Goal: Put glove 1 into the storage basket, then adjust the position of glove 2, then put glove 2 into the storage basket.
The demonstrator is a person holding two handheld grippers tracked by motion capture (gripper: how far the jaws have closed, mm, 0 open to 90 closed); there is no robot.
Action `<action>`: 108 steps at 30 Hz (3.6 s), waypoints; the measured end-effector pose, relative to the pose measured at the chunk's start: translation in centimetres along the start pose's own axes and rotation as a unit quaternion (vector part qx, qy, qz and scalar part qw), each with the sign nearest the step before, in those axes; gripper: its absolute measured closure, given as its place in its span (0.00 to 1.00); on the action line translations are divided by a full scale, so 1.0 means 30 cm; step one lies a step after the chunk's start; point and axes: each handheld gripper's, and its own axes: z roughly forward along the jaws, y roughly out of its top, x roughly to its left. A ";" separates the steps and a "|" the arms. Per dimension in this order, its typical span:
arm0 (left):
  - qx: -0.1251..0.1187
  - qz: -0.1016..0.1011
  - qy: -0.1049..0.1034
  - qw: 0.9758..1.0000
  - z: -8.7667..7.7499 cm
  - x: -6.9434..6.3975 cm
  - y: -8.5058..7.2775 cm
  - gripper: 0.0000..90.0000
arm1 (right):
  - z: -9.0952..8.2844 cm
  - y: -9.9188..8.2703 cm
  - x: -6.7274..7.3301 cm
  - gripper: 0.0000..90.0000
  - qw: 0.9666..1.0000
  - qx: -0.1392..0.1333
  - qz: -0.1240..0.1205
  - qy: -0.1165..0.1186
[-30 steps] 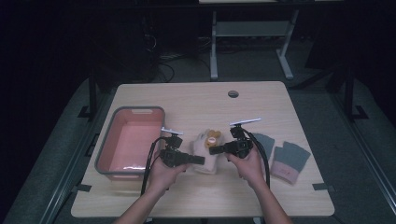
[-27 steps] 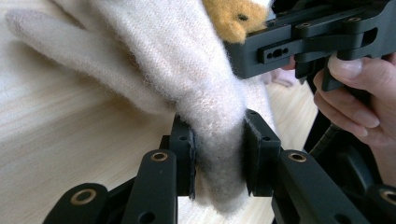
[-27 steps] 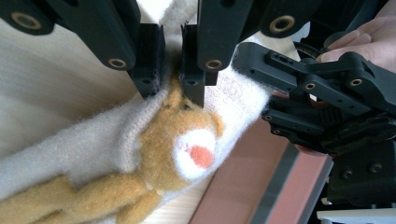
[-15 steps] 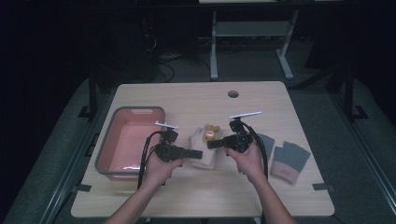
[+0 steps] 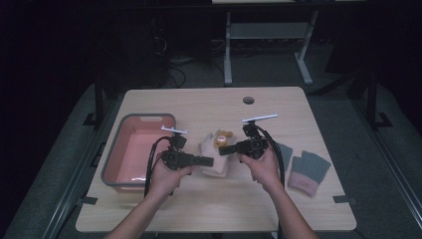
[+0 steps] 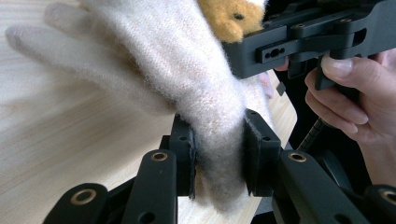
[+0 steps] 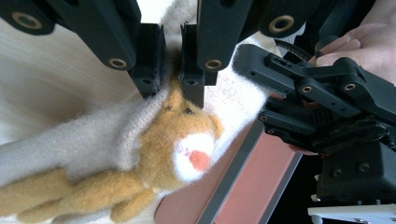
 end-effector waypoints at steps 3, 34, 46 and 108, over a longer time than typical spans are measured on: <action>0.000 0.006 -0.001 1.000 -0.008 -0.002 0.010 0.77 | -0.004 0.005 0.004 0.91 1.000 -0.002 -0.001 0.001; -0.014 0.011 -0.005 1.000 -0.132 -0.015 0.076 0.77 | -0.008 0.099 0.094 0.91 1.000 -0.011 -0.008 0.022; -0.032 0.011 -0.001 0.999 -0.223 -0.011 0.123 0.77 | 0.013 0.180 0.157 0.91 0.999 -0.022 -0.020 0.037; -0.069 -0.009 0.037 0.997 -0.591 0.105 0.119 0.77 | 0.275 0.379 0.395 0.91 0.993 0.013 -0.071 0.097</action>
